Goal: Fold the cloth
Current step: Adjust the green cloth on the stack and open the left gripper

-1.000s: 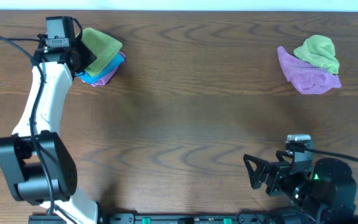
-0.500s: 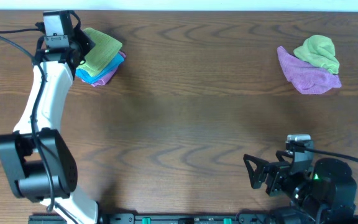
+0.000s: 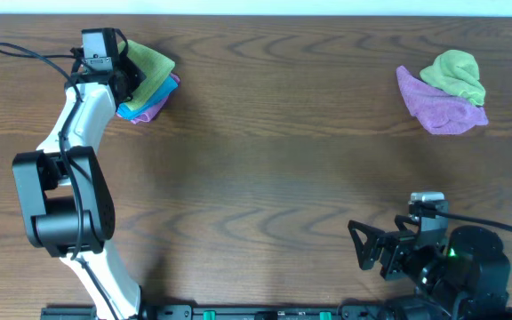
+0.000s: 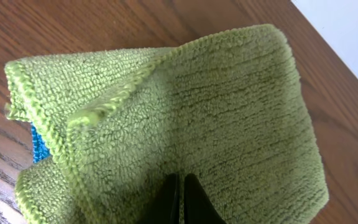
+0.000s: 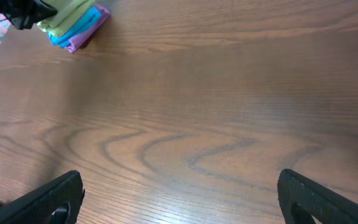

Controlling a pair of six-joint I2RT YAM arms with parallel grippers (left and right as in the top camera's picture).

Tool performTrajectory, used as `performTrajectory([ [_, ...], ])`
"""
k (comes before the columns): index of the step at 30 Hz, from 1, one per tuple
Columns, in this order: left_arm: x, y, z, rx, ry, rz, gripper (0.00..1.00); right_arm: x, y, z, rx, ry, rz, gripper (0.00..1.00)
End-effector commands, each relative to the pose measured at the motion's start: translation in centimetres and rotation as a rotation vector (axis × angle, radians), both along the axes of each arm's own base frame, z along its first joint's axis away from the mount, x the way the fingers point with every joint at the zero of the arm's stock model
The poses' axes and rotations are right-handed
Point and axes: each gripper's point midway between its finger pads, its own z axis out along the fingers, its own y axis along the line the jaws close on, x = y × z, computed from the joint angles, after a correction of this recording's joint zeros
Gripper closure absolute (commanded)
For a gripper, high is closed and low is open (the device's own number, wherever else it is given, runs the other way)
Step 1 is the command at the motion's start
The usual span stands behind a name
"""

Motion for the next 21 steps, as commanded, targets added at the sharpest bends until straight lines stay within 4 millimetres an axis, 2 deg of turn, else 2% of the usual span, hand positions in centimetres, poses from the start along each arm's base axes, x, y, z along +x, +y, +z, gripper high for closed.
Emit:
performTrajectory([
  [1,0.1,0.3,0.4,0.006,0.002,0.012,0.94,0.0,0.0,-0.1,0.013,0.007,-0.012,0.01],
  [6,-0.6,0.5,-1.4,0.013,0.062,0.021,0.94,0.0,0.0,-0.1,0.013,0.007,-0.012,0.01],
  [10,-0.6,0.5,-1.6,0.013,0.065,0.02,0.94,0.0,0.0,-0.1,0.013,0.007,-0.012,0.01],
  [16,0.0,0.5,0.6,0.031,0.016,-0.003,0.93,0.0,0.0,-0.1,0.013,0.007,-0.012,0.01],
  [21,0.8,0.6,4.6,0.074,-0.059,-0.046,0.77,0.0,0.0,-0.1,0.013,0.007,-0.012,0.01],
])
